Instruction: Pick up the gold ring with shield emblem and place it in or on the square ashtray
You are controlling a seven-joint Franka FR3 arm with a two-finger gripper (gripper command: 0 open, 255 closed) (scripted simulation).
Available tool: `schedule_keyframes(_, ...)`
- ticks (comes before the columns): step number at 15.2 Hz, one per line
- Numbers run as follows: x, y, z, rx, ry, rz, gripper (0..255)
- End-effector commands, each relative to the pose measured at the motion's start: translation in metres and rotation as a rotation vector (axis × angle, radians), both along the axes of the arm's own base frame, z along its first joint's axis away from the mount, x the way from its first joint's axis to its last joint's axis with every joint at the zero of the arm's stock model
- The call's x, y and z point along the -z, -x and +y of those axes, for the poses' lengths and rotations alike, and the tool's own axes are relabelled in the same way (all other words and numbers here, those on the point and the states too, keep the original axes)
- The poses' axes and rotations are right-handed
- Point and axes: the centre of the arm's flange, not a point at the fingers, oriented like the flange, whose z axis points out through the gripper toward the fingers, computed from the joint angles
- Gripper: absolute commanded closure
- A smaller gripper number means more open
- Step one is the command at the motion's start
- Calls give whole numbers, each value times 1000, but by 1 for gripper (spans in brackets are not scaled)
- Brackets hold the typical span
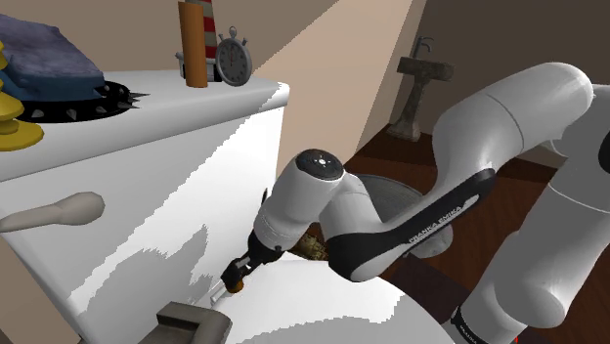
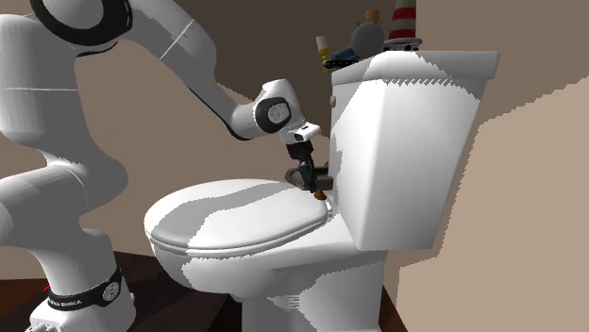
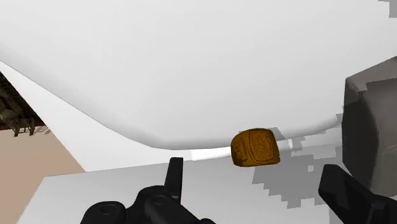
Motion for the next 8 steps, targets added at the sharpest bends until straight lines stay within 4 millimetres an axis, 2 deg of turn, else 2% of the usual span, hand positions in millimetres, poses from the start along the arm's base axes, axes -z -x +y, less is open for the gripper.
schedule_keyframes(1, 4, -3, 15, -3, -7, -23, 0)
schedule_keyframes(8, 41, -17, 20, -3, -7, -23, 0)
